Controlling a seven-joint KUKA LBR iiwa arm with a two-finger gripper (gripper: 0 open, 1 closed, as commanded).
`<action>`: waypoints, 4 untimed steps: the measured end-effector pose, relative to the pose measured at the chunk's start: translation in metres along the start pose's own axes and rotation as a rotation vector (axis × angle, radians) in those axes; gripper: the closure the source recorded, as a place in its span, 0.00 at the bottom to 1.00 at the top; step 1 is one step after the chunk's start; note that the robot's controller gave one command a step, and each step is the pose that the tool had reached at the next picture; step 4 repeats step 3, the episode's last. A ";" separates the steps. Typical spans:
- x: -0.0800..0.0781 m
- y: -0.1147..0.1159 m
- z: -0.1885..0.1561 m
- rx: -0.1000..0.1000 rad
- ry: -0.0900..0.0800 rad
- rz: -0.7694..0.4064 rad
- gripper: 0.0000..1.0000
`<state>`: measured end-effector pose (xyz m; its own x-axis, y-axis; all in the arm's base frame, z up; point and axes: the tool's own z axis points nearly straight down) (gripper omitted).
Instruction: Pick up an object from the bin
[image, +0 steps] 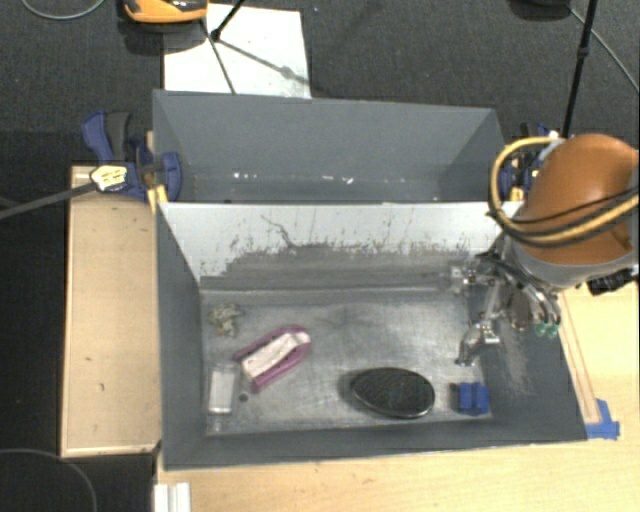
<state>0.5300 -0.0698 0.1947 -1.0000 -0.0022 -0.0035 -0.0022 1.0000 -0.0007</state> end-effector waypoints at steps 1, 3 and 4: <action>0.048 0.074 0.117 -0.004 0.003 -0.041 0.00; 0.036 0.073 -0.027 0.000 -0.007 -0.102 1.00; 0.036 0.073 -0.027 0.000 -0.007 -0.102 1.00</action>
Offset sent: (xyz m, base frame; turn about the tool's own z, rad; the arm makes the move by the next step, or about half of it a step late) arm -0.0480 0.0712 -0.1163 -0.0369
